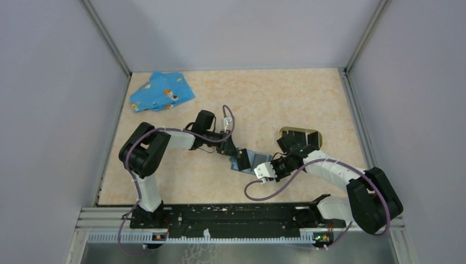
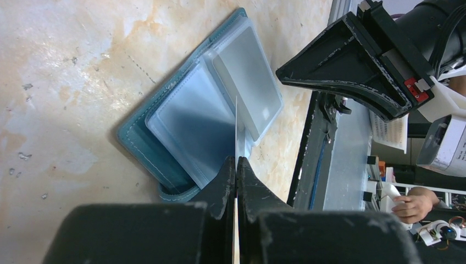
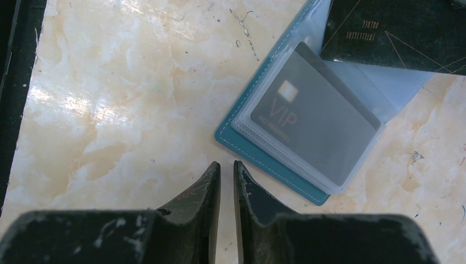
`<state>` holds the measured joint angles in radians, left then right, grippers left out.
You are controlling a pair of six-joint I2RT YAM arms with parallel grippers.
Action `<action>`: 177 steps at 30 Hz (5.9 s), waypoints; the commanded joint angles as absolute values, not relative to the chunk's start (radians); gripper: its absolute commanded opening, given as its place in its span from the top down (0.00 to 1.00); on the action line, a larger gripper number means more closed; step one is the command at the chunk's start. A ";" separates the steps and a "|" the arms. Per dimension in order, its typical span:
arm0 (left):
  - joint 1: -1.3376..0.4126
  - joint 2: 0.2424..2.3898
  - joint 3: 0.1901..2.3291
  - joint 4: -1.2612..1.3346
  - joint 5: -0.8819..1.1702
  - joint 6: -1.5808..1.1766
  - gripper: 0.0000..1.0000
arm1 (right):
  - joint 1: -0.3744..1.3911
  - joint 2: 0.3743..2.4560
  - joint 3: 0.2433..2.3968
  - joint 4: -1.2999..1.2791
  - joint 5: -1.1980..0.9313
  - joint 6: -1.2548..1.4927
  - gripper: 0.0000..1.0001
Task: Put the credit cards into the card holder
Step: Insert the credit card into the card holder.
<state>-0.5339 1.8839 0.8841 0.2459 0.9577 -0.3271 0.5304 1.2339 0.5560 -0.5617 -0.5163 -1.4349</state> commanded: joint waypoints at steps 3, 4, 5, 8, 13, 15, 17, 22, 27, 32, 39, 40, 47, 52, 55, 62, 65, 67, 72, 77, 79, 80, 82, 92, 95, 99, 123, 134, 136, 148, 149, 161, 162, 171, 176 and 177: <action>-0.528 1.878 0.893 0.268 1.007 -0.325 1.00 | 0.548 1.230 0.563 -0.546 -0.529 -1.428 0.85; -0.528 1.873 0.891 0.268 1.006 -0.325 1.00 | 0.548 1.230 0.563 -0.546 -0.528 -1.428 0.85; -0.526 1.867 0.886 0.266 1.004 -0.325 1.00 | 0.548 1.230 0.563 -0.547 -0.528 -1.428 0.85; -0.524 1.852 0.876 0.268 0.998 -0.325 1.00 | 0.548 1.230 0.563 -0.548 -0.528 -1.428 0.86; -0.523 1.857 0.877 0.282 1.008 -0.335 1.00 | 0.548 1.230 0.563 -0.548 -0.528 -1.428 0.86; -0.525 1.867 0.877 0.295 1.019 -0.346 1.00 | 0.548 1.231 0.563 -0.547 -0.528 -1.428 0.86; -0.525 1.879 0.882 0.308 1.031 -0.353 1.00 | 0.548 1.233 0.564 -0.548 -0.528 -1.429 0.86; -0.525 1.896 0.878 0.352 1.057 -0.378 1.00 | 0.548 1.235 0.564 -0.548 -0.528 -1.429 0.86; -0.527 1.912 0.881 0.360 1.059 -0.388 1.00 | 0.548 1.235 0.565 -0.548 -0.528 -1.429 0.87; -0.529 1.927 0.882 0.348 1.034 -0.383 1.00 | 0.548 1.233 0.566 -0.551 -0.531 -1.427 0.87; -0.539 1.953 0.911 0.285 1.007 -0.354 1.00 | 0.548 1.235 0.566 -0.552 -0.531 -1.429 0.87; -0.540 1.957 0.917 0.274 1.005 -0.350 1.00 | 0.548 1.235 0.566 -0.551 -0.530 -1.428 0.87; -0.548 1.973 0.950 0.192 0.983 -0.310 1.00 | 0.549 1.248 0.565 -0.536 -0.507 -1.418 0.87; -0.553 1.991 0.980 0.162 0.980 -0.299 1.00 | 0.549 1.254 0.565 -0.518 -0.484 -1.398 0.88; -0.563 2.004 0.994 0.161 0.982 -0.299 1.00 | 0.549 1.253 0.563 -0.512 -0.479 -1.394 0.88; -0.584 2.036 1.019 0.165 0.990 -0.311 1.00 | 0.551 1.263 0.563 -0.507 -0.473 -1.387 0.88; -0.586 2.042 1.023 0.155 0.990 -0.306 1.00 | 0.558 1.267 0.561 -0.503 -0.467 -1.384 0.88; -0.586 2.043 1.025 0.143 0.987 -0.299 1.00 | 0.560 1.269 0.562 -0.502 -0.464 -1.384 0.88; -0.586 2.049 1.034 0.114 0.982 -0.281 1.00 | 0.561 1.270 0.563 -0.500 -0.460 -1.385 0.88; -0.586 2.054 1.047 0.096 0.981 -0.274 1.00 | 0.564 1.270 0.561 -0.496 -0.457 -1.380 0.88; -0.587 2.057 1.054 0.083 0.979 -0.267 1.00 | 0.565 1.269 0.561 -0.494 -0.456 -1.379 0.88; -0.586 2.058 1.058 0.074 0.980 -0.262 1.00 | 0.565 1.269 0.561 -0.492 -0.456 -1.379 0.88; -0.586 2.060 1.064 0.058 0.979 -0.251 1.00 | 0.565 1.270 0.560 -0.487 -0.453 -1.377 0.88; -0.586 2.080 1.109 -0.038 0.979 -0.208 1.00 | 0.570 1.280 0.554 -0.445 -0.408 -1.352 0.87; -0.586 2.090 1.129 -0.065 0.983 -0.194 1.00 | 0.570 1.294 0.556 -0.436 -0.395 -1.336 0.87; -0.588 2.107 1.157 -0.090 0.996 -0.186 1.00 | 0.571 1.301 0.558 -0.432 -0.387 -1.335 0.88; -0.599 2.185 1.260 -0.275 0.988 -0.183 1.00 | 0.597 1.339 0.534 -0.302 -0.326 -1.285 0.87; -0.600 2.211 1.276 -0.319 0.983 -0.189 1.00 | 0.618 1.355 0.535 -0.289 -0.310 -1.272 0.87; -0.600 2.212 1.277 -0.319 0.984 -0.195 1.00 | 0.620 1.356 0.535 -0.287 -0.309 -1.272 0.87; -0.607 2.249 1.315 -0.312 0.993 -0.235 1.00 | 0.641 1.337 0.546 -0.272 -0.315 -1.230 0.86; -0.608 2.253 1.319 -0.312 0.994 -0.235 1.00 | 0.641 1.330 0.546 -0.272 -0.323 -1.225 0.86; -0.611 2.282 1.335 -0.306 0.992 -0.238 0.87 | 0.641 1.253 0.568 -0.287 -0.259 -1.141 0.80; -0.611 2.283 1.333 -0.305 0.991 -0.236 0.86 | 0.637 1.232 0.573 -0.300 -0.259 -1.143 0.80; -0.612 2.301 1.331 -0.291 0.998 -0.237 0.82 | 0.639 1.151 0.652 -0.447 -0.682 -1.259 0.79; -0.611 2.307 1.343 -0.296 0.999 -0.236 0.80 | 0.764 1.297 0.720 -0.338 -0.709 -1.206 0.95; -0.611 2.307 1.342 -0.296 0.999 -0.237 0.80 | 0.797 1.341 0.758 -0.326 -0.669 -1.195 0.98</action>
<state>-0.5957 2.2532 1.3407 -0.2939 1.1015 -0.2768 0.6884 1.2140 0.6415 -0.3935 -0.6155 -1.2190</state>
